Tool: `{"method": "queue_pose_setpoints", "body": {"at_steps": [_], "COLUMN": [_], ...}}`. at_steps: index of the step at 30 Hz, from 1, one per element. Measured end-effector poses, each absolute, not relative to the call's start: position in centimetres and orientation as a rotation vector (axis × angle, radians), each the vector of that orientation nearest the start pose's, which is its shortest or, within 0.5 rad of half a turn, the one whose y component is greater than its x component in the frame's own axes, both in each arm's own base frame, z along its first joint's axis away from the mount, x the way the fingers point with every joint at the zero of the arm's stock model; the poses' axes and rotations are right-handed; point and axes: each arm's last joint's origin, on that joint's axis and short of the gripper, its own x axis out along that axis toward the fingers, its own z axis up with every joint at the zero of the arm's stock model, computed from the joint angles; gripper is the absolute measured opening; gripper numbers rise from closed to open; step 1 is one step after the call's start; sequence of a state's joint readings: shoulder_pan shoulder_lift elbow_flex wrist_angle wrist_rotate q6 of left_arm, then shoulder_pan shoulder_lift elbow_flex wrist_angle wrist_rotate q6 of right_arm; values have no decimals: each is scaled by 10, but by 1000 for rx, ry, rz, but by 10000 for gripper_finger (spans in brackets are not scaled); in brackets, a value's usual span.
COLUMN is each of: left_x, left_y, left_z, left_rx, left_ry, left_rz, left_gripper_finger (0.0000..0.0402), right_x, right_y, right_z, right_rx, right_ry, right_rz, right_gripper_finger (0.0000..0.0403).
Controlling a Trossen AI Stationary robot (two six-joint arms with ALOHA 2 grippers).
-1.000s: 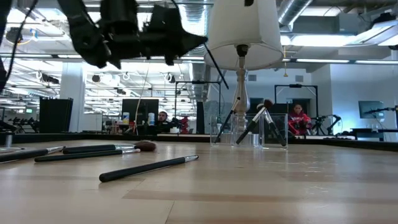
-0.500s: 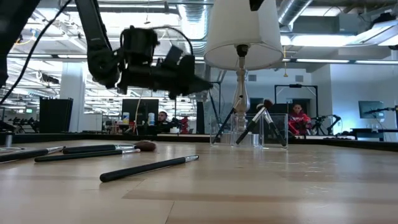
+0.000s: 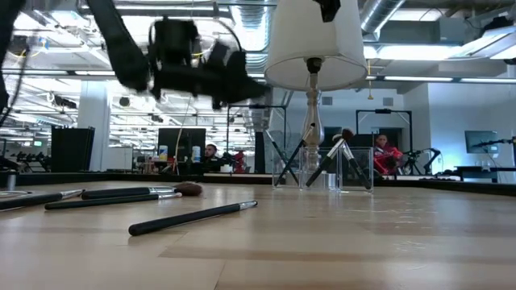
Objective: Put items in baskets/containers
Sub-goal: Put the black eyeshadow brush into the transparent organizer
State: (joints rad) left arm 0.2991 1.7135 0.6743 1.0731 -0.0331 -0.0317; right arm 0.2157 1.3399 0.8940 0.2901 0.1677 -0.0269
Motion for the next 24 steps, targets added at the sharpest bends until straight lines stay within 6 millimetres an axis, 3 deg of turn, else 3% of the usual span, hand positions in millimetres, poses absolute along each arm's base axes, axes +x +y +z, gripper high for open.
{"method": "queue_pose_setpoints", "body": {"at_steps": [6, 10, 16, 24], "left_x": [269, 233, 196, 175], "left_y": [69, 42, 13, 16], "left_z": [259, 282, 278, 265], "left_rx": [-38, -49, -39, -33], "left_ry": [58, 147, 132, 107], "left_rz": [280, 209, 95, 230], "left_gripper_finger": [148, 144, 137, 135], "right_x": [295, 299, 325, 357], "right_y": [60, 61, 61, 69], "right_z": [287, 270, 227, 161], "right_rx": [-20, -80, -28, -46], "right_ry": [220, 328, 435, 462], "right_rz": [46, 60, 125, 471], "right_gripper_finger": [102, 102, 123, 199]}}
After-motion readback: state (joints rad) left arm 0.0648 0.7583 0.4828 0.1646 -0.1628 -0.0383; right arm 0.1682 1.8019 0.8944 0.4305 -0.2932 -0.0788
